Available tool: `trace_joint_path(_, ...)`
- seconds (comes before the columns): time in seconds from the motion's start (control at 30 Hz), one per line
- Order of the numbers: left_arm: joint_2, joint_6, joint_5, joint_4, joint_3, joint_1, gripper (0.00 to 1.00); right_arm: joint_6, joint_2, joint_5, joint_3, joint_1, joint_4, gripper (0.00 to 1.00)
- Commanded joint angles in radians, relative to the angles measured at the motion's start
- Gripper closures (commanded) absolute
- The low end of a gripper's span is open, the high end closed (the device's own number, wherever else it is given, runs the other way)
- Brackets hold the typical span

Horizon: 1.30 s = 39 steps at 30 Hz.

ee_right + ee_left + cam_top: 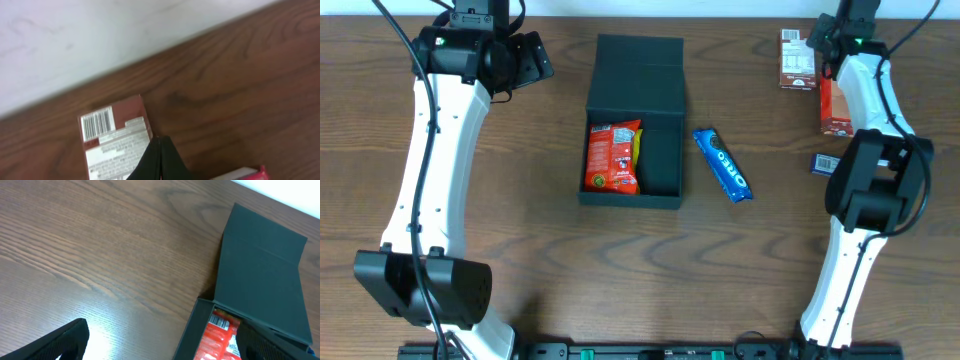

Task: Pack container
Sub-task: 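Reach the right gripper to the brown snack box and grasp it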

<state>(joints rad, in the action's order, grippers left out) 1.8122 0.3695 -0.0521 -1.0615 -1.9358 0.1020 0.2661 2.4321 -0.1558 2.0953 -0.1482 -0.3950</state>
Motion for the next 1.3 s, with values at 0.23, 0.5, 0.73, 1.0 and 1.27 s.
trace_joint_path(0.23,0.008,0.004,-0.01,-0.001,0.005,0.002,0.05,-0.013,0.057,0.038,0.016,0.012,-0.069,0.99)
trace_joint_path(0.5,0.008,0.004,-0.01,-0.001,0.005,0.002,0.05,-0.013,0.082,0.09,0.016,0.017,-0.093,0.99)
trace_joint_path(0.73,0.008,0.004,-0.01,-0.001,0.005,0.002,0.05,-0.028,0.102,0.112,0.016,0.036,-0.111,0.99)
trace_joint_path(1.0,0.008,0.004,-0.011,-0.001,0.005,0.002,0.05,-0.028,0.103,0.155,0.017,0.042,-0.215,0.99)
trace_joint_path(1.27,0.008,0.003,-0.011,0.0,0.005,0.002,0.05,-0.047,0.079,0.161,0.018,0.073,-0.339,0.99)
